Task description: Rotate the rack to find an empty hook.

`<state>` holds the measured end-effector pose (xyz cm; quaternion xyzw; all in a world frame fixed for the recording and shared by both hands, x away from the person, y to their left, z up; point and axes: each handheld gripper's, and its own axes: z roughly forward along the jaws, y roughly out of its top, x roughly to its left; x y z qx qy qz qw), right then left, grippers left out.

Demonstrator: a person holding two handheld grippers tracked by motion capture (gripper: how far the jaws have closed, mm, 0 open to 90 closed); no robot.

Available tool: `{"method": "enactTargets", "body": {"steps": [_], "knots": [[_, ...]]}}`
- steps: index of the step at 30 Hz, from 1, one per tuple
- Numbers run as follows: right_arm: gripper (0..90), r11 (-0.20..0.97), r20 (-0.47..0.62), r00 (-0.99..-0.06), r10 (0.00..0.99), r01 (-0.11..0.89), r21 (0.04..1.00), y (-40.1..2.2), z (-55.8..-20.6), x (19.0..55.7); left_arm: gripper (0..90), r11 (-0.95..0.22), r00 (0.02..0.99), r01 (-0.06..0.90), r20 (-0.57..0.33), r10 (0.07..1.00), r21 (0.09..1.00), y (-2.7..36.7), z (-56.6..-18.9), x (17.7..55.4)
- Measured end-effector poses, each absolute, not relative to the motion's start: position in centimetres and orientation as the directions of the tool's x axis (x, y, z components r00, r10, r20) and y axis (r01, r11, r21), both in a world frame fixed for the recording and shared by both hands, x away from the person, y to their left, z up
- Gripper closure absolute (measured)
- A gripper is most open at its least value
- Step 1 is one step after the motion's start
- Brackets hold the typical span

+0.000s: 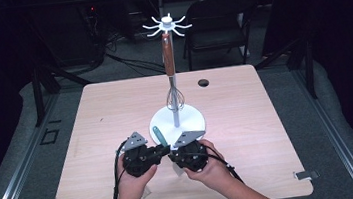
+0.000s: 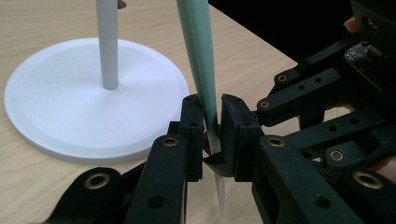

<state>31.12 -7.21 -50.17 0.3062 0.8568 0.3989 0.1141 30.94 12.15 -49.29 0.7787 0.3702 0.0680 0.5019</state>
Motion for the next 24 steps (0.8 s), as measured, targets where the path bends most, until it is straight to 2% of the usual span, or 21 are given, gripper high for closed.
{"method": "enactTargets", "body": {"steps": [19,24], "knots": [[81.1,0.495,0.053,-0.783,0.619,0.442,0.748,-7.6,-51.0,30.9,80.4,-0.235,0.718,0.528,-0.282,0.636,0.816,11.1,-50.6,31.3],[75.4,0.475,0.074,-0.775,0.628,0.457,0.752,-8.1,-51.2,30.8,83.9,-0.258,0.73,0.519,-0.266,0.63,0.815,10.6,-50.8,31.4]]}}
